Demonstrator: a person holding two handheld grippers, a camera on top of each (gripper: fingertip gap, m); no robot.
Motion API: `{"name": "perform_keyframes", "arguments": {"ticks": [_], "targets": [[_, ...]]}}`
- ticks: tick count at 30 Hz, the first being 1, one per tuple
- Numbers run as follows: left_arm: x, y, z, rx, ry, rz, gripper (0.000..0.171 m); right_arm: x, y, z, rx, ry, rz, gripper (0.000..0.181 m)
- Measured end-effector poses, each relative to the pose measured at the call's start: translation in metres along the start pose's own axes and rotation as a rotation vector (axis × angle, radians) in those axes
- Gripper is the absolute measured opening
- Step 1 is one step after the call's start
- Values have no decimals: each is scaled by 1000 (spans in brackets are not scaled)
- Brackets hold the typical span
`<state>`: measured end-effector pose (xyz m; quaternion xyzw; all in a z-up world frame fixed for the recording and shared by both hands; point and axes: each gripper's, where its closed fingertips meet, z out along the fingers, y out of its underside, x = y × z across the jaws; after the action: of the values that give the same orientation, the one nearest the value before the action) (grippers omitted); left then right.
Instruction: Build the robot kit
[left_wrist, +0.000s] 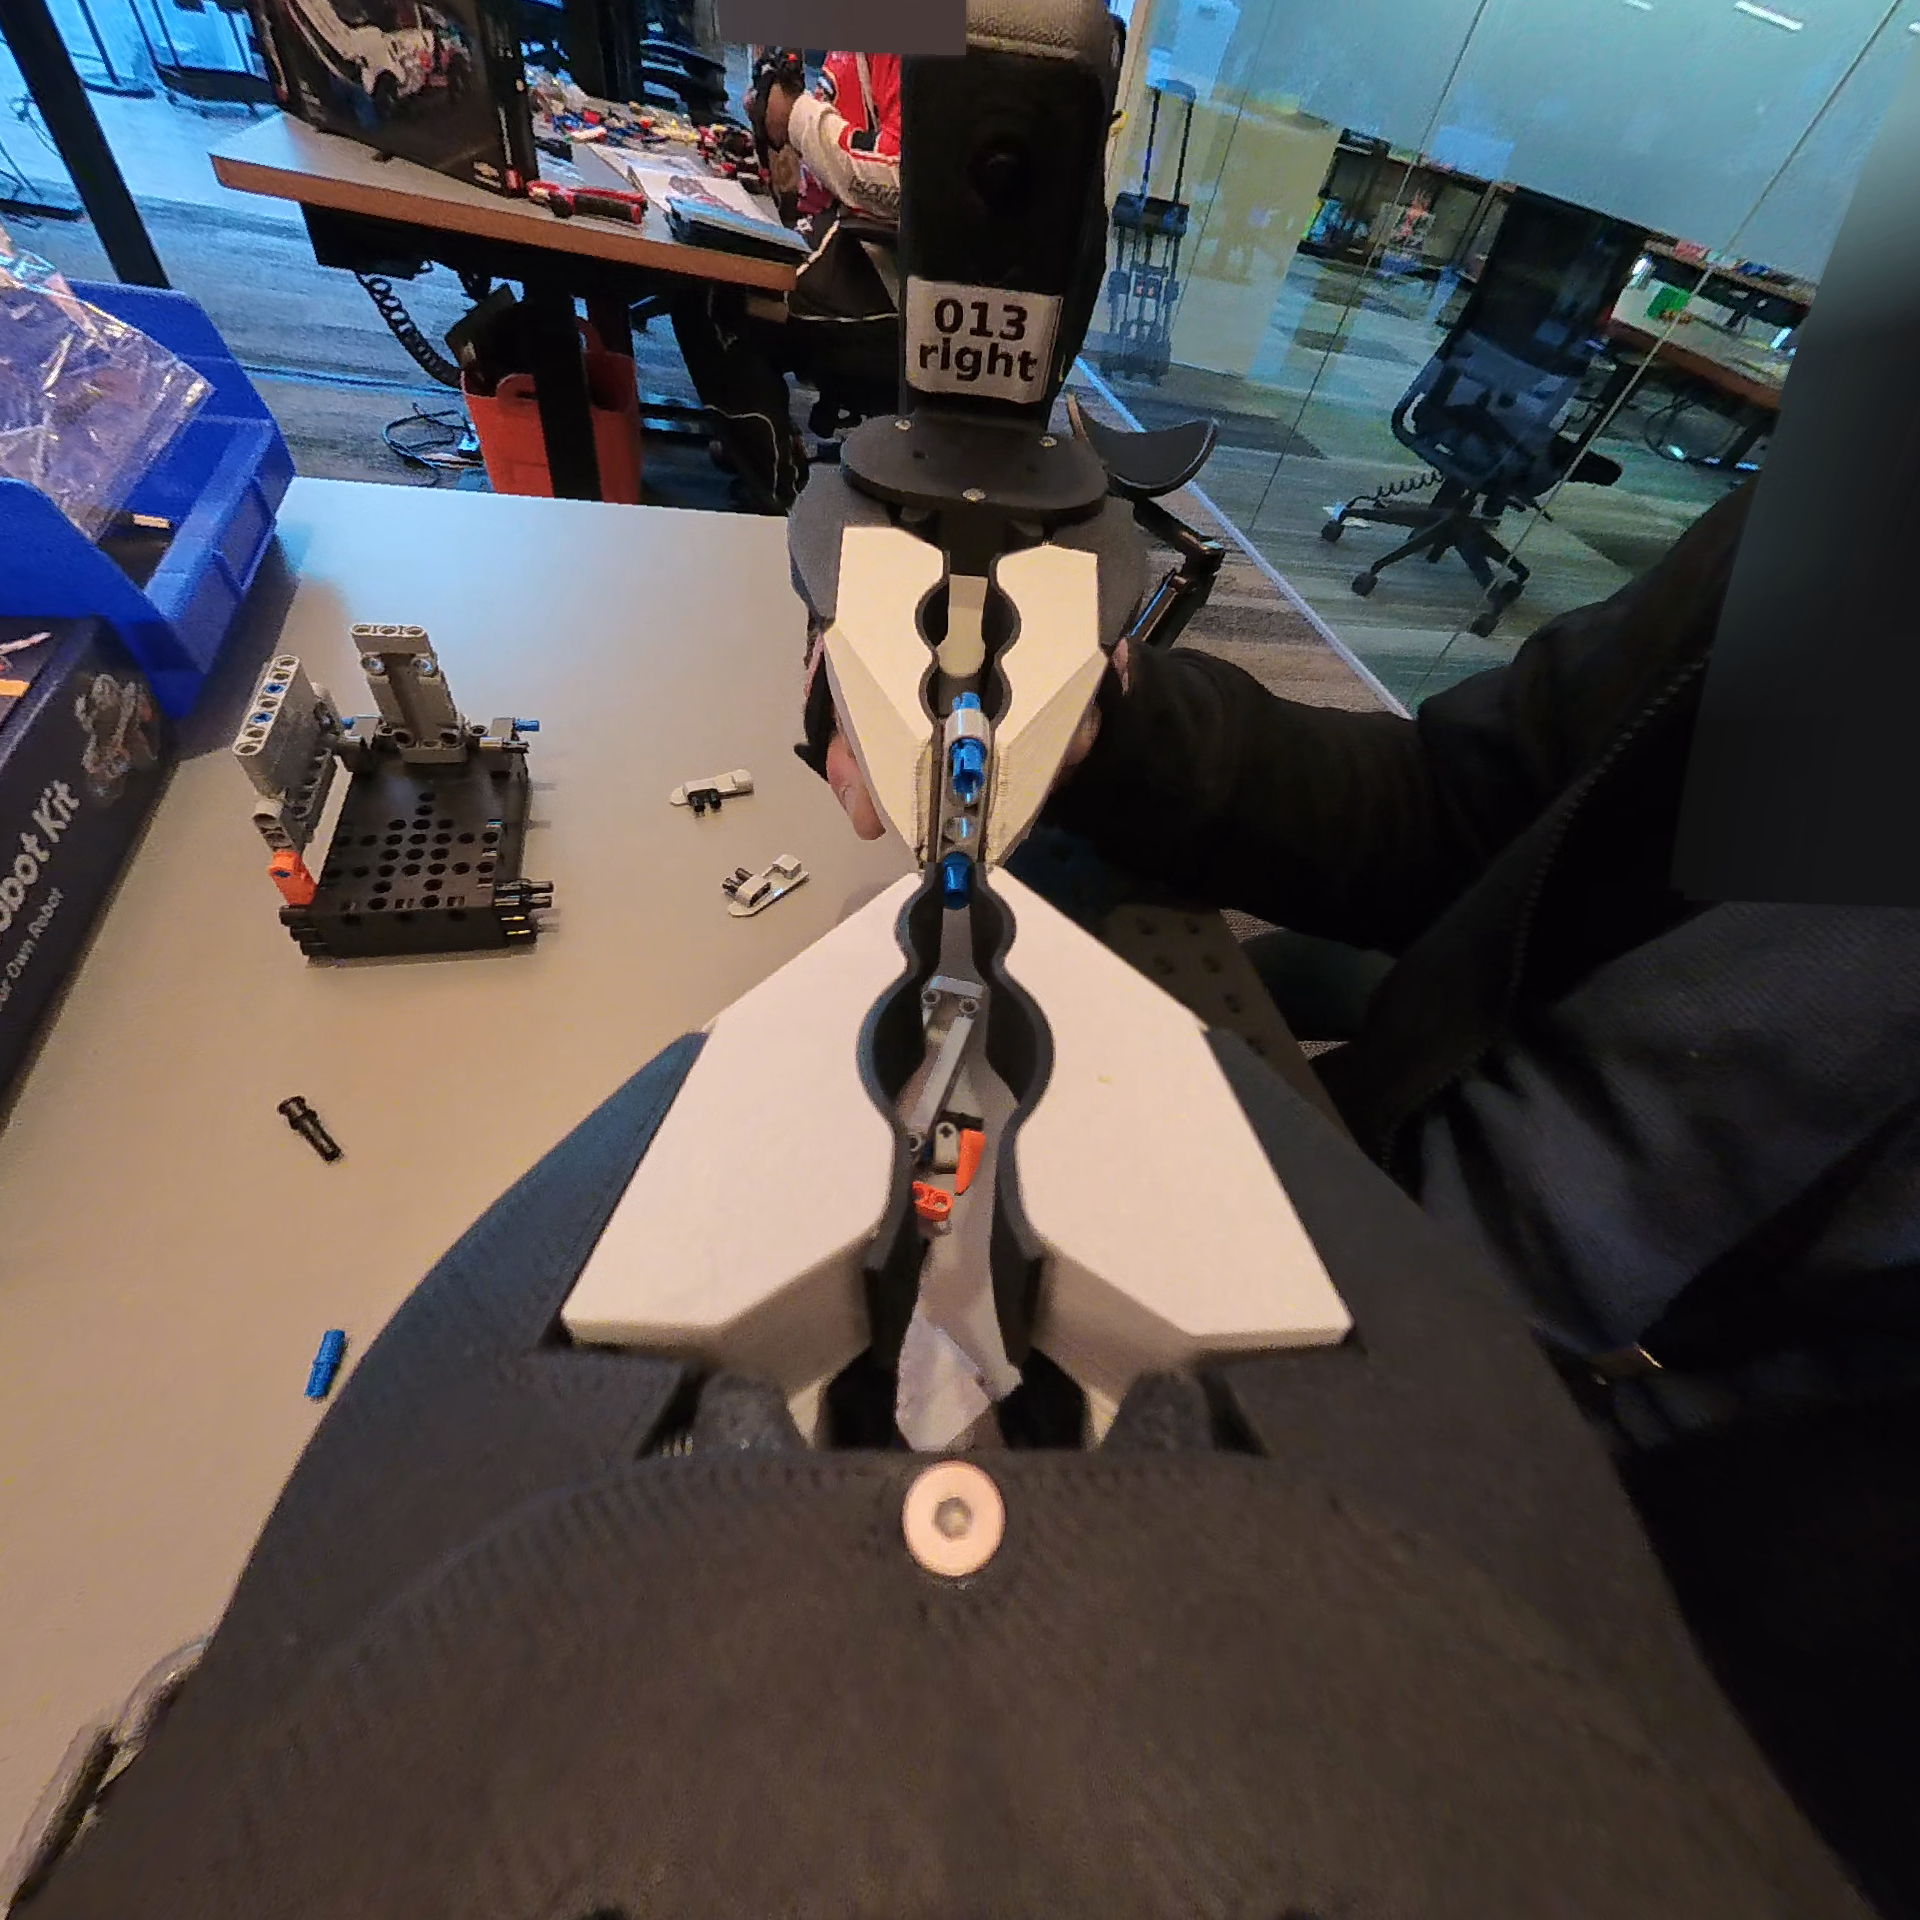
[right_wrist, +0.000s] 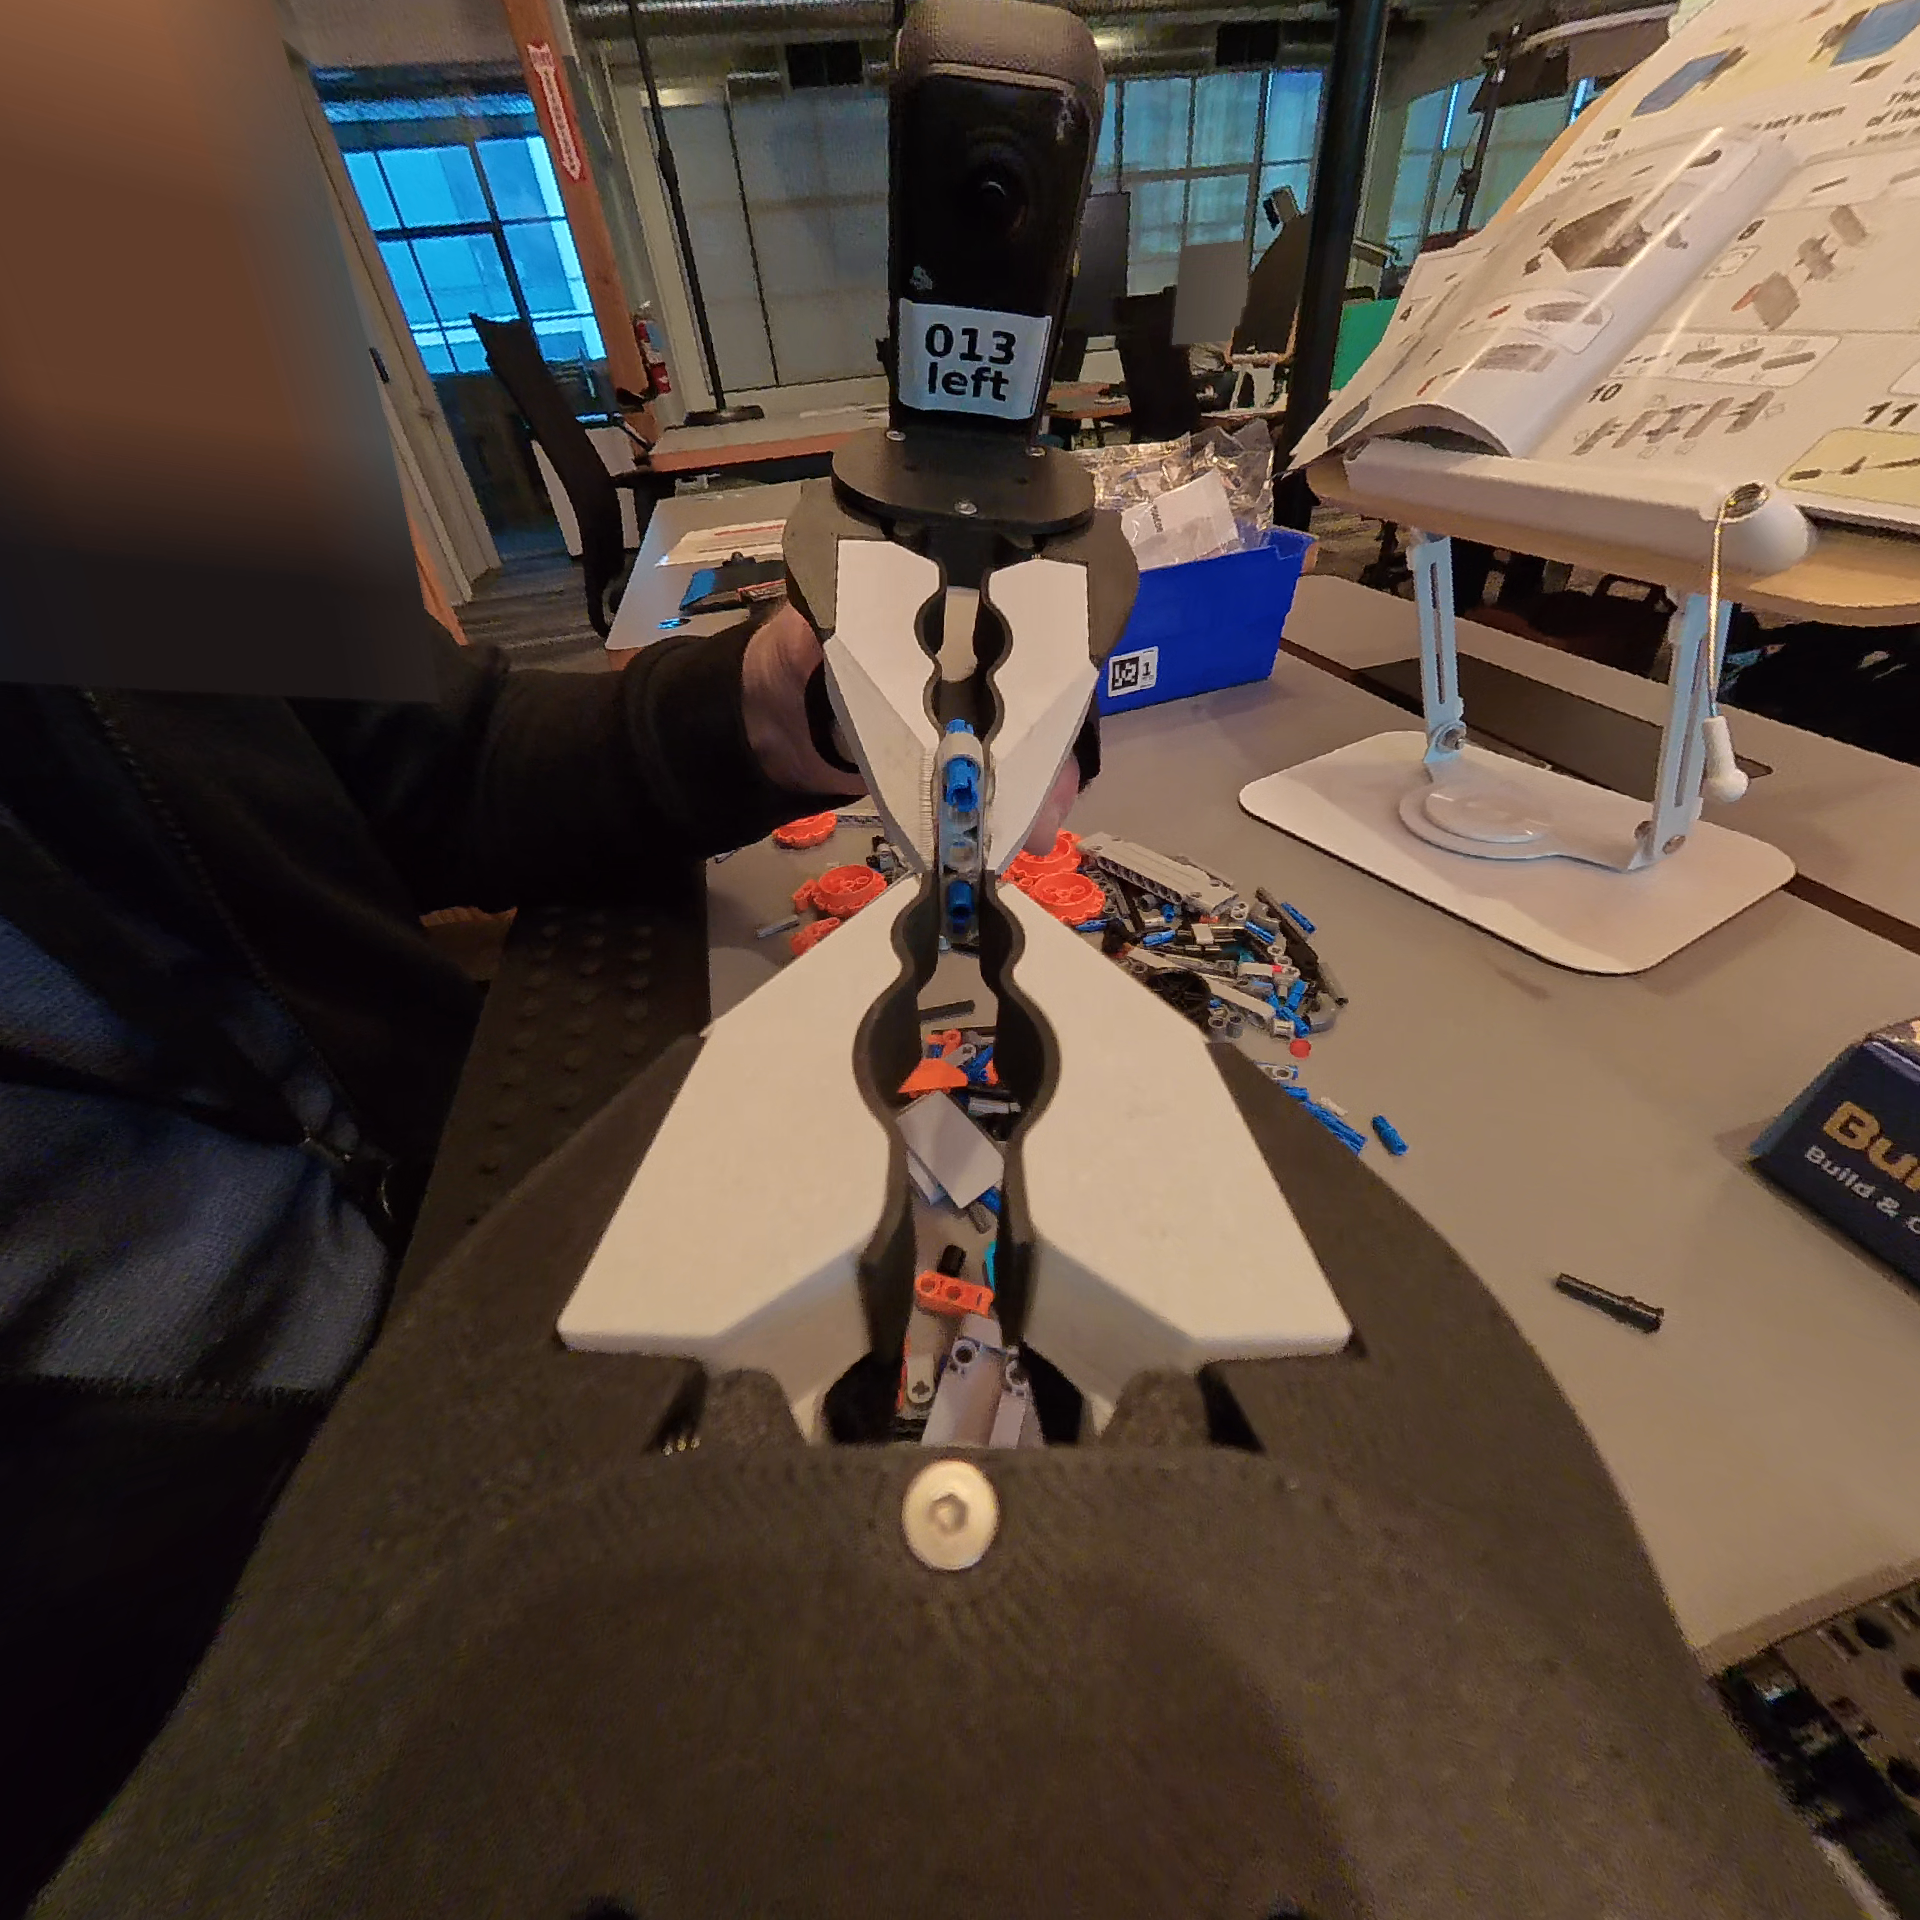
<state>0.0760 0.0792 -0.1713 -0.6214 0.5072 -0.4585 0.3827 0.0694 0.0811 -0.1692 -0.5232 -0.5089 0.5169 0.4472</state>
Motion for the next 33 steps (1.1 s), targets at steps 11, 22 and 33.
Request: {"name": "perform_keyframes", "arguments": {"ticks": [11, 22, 33], "targets": [[1, 3, 2, -8, 7, 14, 1, -2, 2, -1, 1, -17, 10, 4], [-2, 17, 10, -67, -18, 37, 1, -1, 17, -1, -81, -2, -6, 3], [-12, 23, 8, -101, -35, 13, 7, 10, 22, -9, -85, 39, 46, 4]]}}
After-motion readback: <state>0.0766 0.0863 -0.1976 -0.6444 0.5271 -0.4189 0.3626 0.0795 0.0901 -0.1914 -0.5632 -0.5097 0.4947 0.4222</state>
